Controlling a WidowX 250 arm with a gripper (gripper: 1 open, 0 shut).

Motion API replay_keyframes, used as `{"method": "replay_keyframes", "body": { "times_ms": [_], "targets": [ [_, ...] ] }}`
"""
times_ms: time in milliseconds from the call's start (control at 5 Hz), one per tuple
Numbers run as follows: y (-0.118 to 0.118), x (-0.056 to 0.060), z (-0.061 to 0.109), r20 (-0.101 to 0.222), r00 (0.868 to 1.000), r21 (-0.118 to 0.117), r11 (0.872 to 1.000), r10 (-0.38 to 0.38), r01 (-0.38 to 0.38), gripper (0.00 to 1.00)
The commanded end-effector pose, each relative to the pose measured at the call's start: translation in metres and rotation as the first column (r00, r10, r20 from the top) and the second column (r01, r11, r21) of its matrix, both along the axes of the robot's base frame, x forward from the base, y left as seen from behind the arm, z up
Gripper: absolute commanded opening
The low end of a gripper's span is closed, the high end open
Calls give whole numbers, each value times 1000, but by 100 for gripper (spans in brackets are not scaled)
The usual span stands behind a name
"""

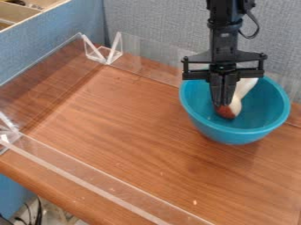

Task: Put the mushroom in the blue bowl

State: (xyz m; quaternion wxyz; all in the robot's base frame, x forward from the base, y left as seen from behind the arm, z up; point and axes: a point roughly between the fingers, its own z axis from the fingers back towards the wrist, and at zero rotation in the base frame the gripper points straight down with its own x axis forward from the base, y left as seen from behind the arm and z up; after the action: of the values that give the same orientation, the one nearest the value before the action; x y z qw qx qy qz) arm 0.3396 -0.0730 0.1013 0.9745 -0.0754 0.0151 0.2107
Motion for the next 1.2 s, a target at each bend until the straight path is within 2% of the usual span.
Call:
{"method": "replay_keyframes", "body": {
  "times_ms": [0, 400, 600, 800, 1000],
  "targets": [
    [3, 5, 4, 23, 1000, -5, 1000, 12, -11, 0],
    [3, 10, -15, -7, 1000, 5, 1000, 5, -5, 0],
    [4, 10, -17, -12, 1000, 8, 1000, 4, -3, 0],
    [5, 9, -15, -10, 1000, 8, 1000, 4, -4, 100],
    [6, 9, -12, -8, 1000, 8, 1000, 3, -3, 100]
  ]
}}
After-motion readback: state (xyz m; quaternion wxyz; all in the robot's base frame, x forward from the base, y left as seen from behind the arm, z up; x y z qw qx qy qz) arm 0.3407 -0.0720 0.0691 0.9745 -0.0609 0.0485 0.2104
